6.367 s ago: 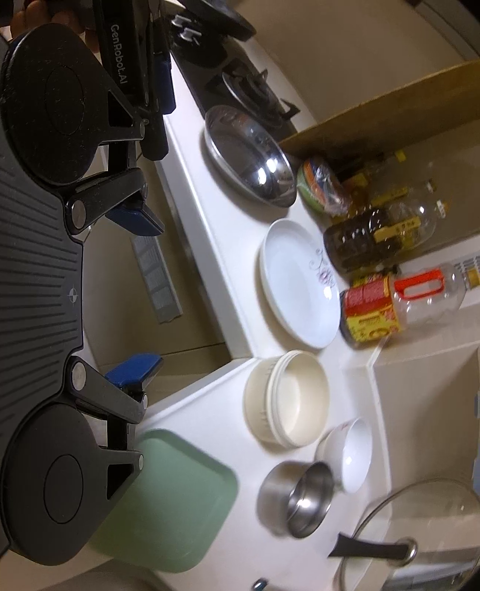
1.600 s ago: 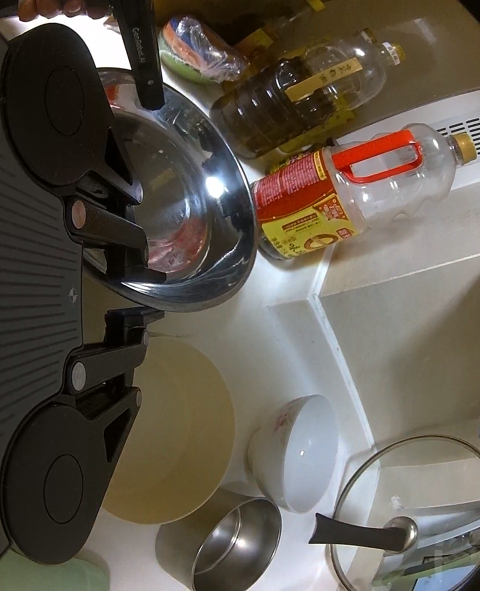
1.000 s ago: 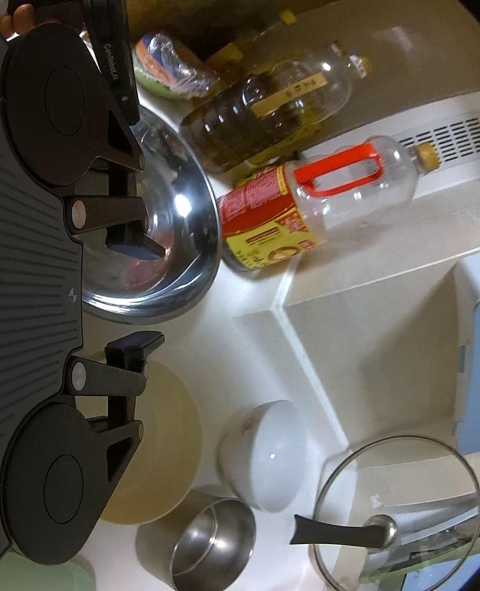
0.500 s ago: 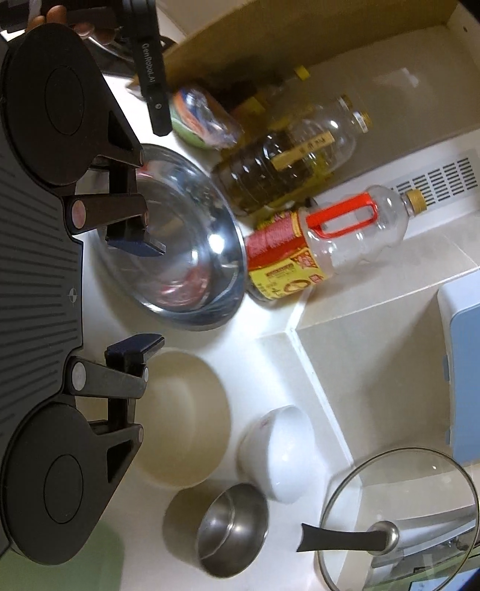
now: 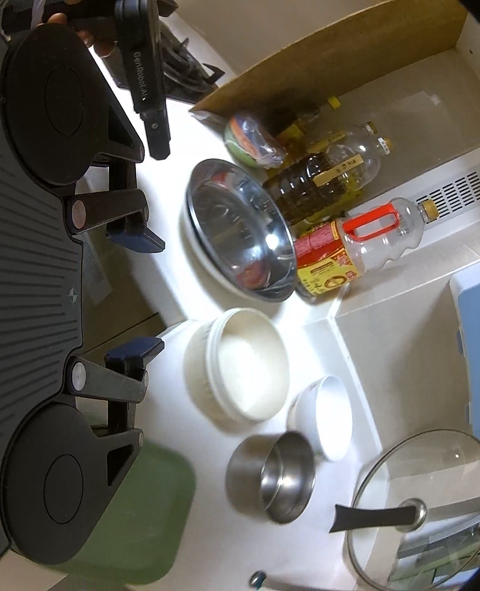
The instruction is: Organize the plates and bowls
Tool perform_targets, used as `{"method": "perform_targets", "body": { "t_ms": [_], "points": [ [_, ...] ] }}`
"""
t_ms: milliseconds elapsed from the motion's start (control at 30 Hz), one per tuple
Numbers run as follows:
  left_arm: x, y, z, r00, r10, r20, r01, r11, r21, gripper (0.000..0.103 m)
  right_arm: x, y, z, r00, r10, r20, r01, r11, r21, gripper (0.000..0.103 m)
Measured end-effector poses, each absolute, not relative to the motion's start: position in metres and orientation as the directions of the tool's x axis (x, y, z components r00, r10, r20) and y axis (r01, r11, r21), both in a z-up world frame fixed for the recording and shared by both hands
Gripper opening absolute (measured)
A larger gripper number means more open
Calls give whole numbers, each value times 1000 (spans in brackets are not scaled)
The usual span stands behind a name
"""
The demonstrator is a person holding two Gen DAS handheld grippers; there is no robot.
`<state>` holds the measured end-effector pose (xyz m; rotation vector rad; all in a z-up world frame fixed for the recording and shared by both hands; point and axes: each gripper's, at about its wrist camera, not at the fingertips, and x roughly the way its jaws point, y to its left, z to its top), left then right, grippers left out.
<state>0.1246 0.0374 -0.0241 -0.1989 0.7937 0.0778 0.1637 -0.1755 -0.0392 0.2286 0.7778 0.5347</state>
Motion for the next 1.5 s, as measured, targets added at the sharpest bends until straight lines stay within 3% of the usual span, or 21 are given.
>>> {"method": "perform_targets", "body": {
  "t_ms": [533,1500],
  "points": [
    [89,-40,-36,657,-74,-751,-73,984,-161,18,112,-236,-48,562,505,-655,-324,863,388,52],
    [118,-122,-49,635,-223,-740,160,975,-156,19,81,-330,-61,642,305,-703,-23,924,381,52]
  ]
}}
